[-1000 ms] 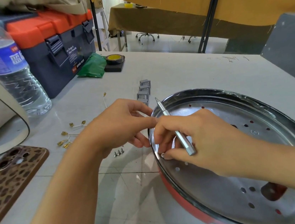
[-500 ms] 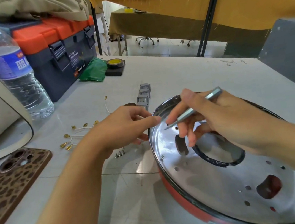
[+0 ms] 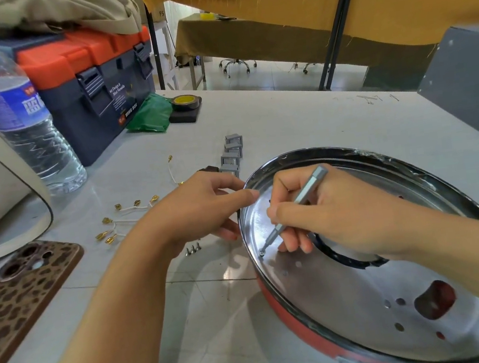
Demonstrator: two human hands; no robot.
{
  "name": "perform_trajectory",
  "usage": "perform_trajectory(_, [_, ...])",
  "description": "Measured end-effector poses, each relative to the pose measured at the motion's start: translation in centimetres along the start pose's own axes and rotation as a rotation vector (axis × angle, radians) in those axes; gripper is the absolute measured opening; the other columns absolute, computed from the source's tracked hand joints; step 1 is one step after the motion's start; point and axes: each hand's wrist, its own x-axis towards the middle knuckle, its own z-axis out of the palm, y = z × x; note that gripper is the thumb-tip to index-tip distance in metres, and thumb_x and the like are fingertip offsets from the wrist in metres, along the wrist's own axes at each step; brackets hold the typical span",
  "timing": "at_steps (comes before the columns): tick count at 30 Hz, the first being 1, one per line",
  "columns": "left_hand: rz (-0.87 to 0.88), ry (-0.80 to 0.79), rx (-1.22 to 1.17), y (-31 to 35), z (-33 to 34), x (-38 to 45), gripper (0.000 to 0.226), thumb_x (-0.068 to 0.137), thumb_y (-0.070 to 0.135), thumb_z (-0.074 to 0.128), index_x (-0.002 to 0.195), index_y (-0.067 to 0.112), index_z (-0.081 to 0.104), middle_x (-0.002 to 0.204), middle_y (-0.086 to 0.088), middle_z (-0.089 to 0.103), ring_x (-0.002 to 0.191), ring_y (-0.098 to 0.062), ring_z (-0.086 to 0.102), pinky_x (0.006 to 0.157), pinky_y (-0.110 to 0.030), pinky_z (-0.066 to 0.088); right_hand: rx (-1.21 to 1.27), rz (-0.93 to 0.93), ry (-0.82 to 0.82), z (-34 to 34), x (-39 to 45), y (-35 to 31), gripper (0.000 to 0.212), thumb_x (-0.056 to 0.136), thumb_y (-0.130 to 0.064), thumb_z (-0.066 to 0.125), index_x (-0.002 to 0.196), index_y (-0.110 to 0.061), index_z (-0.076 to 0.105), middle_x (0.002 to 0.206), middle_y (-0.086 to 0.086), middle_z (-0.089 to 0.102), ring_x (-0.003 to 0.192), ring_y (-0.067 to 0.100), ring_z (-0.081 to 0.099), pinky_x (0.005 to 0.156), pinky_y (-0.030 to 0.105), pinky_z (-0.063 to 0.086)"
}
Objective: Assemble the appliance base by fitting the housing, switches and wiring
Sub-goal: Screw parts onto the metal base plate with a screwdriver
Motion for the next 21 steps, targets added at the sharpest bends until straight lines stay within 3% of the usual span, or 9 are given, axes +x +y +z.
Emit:
perform_trajectory(11, [0.008, -0.015, -0.002, 0.0, 0.0, 0.0, 0.020, 0.085, 0.031, 0.062, 0.098, 0.019, 0.069, 0.080, -0.001, 0.072, 0.069, -0.021, 0.069, 0.070, -0.030, 0.059, -0.110, -0.025, -0.048, -0.2, -0.1, -0.2, 0.016, 0.088, -0.009, 0.058, 0.072, -0.009, 0.057, 0.057, 0.003, 0.065, 0.049, 0.009, 0.056, 0.052, 0.018, 0.047])
perform_trajectory(16, [0.012, -0.014, 0.000, -0.1, 0.1, 0.0, 0.021, 0.085, 0.031, 0.062, 0.100, 0.018, 0.069, 0.082, -0.003, 0.072, 0.070, -0.022, 0.069, 0.069, -0.030, 0.058, -0.173, -0.026, -0.103, -0.7, 0.1, -0.9, 0.014, 0.089, -0.017, 0.061, 0.077, -0.009, 0.059, 0.060, 0.005, 0.065, 0.052, 0.011, 0.058, 0.058, 0.028, 0.051])
perform_trajectory(21, [0.006, -0.013, 0.010, 0.0, 0.0, 0.1, 0.023, 0.086, 0.033, 0.062, 0.103, 0.018, 0.067, 0.084, -0.002, 0.070, 0.071, -0.023, 0.070, 0.068, -0.028, 0.058, -0.226, -0.069, -0.123, -1.4, 0.4, -1.9, 0.010, 0.082, -0.017, 0.072, 0.077, -0.010, 0.066, 0.063, 0.012, 0.065, 0.050, 0.007, 0.056, 0.050, 0.012, 0.043])
